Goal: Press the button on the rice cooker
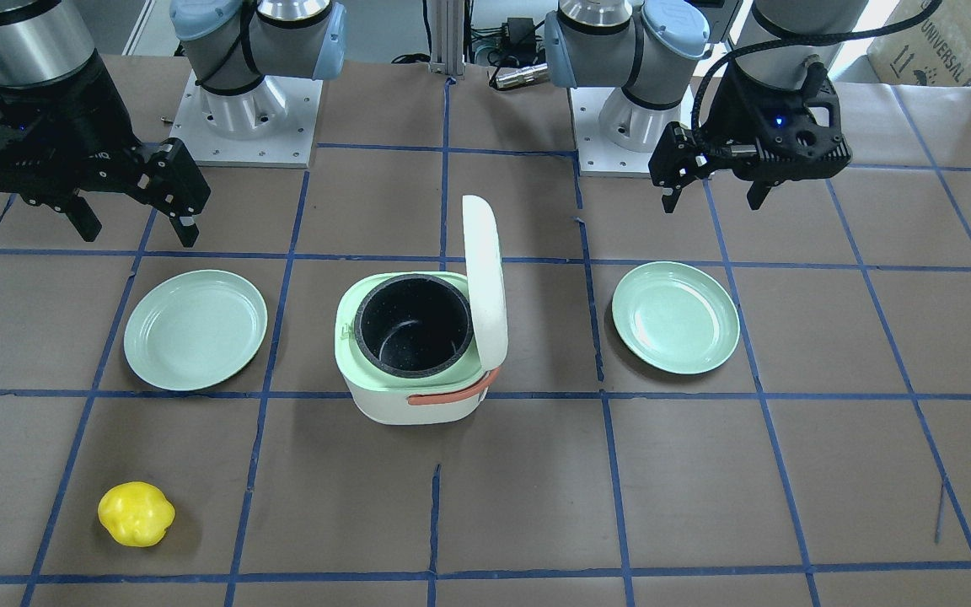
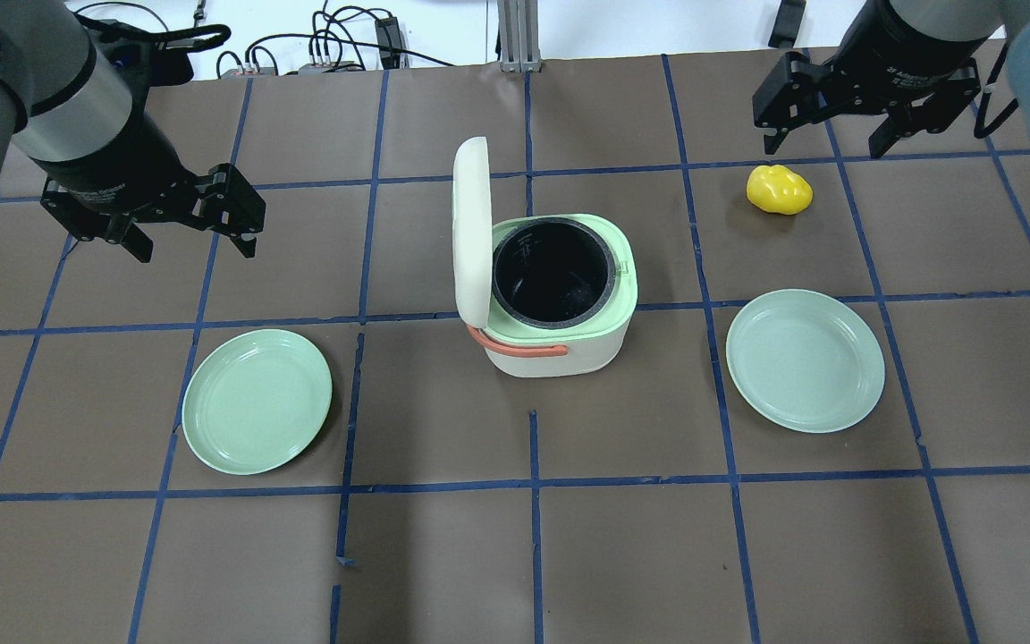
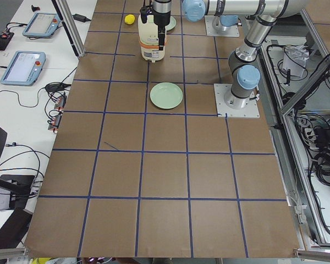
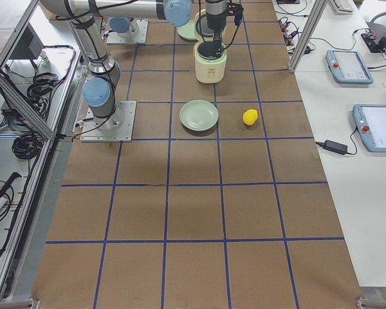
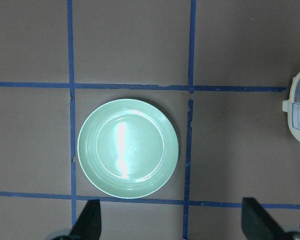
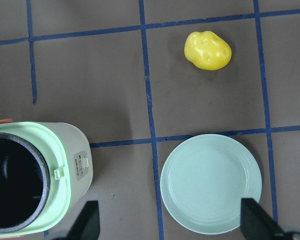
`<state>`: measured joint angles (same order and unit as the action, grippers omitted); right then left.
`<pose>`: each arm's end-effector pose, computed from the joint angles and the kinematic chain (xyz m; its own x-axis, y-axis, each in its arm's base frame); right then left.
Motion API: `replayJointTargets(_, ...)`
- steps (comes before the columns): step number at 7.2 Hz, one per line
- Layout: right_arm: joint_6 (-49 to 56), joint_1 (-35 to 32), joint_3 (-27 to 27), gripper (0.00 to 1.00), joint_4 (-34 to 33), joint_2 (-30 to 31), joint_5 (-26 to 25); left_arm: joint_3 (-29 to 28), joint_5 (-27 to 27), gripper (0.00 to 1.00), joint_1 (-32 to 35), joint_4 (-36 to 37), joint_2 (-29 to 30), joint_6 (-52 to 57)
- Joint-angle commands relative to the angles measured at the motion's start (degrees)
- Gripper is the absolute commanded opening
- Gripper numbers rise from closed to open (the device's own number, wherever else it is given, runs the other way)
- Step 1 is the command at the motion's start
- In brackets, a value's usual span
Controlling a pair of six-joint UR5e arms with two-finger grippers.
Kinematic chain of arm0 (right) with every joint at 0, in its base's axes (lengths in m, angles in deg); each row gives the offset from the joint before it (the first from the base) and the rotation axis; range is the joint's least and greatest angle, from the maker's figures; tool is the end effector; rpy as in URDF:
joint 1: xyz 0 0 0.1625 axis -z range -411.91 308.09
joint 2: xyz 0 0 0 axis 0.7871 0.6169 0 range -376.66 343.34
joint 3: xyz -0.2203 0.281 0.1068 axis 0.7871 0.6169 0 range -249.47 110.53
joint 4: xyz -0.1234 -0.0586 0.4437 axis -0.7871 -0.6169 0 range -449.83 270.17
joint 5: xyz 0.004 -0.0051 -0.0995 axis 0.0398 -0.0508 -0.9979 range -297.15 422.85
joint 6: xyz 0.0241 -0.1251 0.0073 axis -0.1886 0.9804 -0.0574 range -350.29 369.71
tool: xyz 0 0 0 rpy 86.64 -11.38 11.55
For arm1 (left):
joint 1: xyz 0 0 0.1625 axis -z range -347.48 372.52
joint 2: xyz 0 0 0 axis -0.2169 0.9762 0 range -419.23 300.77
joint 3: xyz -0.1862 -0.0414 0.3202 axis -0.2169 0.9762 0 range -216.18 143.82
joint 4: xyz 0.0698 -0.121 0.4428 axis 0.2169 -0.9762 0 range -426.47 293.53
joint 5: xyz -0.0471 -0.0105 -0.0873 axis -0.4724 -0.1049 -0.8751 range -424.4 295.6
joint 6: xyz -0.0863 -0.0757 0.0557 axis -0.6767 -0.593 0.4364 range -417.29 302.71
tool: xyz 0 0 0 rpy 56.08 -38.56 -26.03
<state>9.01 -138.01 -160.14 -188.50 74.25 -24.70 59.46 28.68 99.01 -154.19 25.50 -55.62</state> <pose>0.1005 -0.5653 0.4265 -0.9963 0.0734 -0.0442 0.0794 0.9848 -0.1543 -0.0947 -0.5211 0.4068 -0.9979 -0.0340 -0.0547 -0.0323 0.9990 -0.0317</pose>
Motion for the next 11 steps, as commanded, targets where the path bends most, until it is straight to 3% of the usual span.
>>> replayJointTargets(1, 0.08, -1.26, 0.31, 0.99, -0.03, -0.28, 0.10, -0.02, 0.00, 1.00, 0.00, 0.01, 0.09, 0.00)
replayJointTargets(11, 0.08, -1.62, 3.48, 0.99, -1.35, -4.15, 0.19, -0.02, 0.00, 1.00, 0.00, 0.01, 0.00, 0.00)
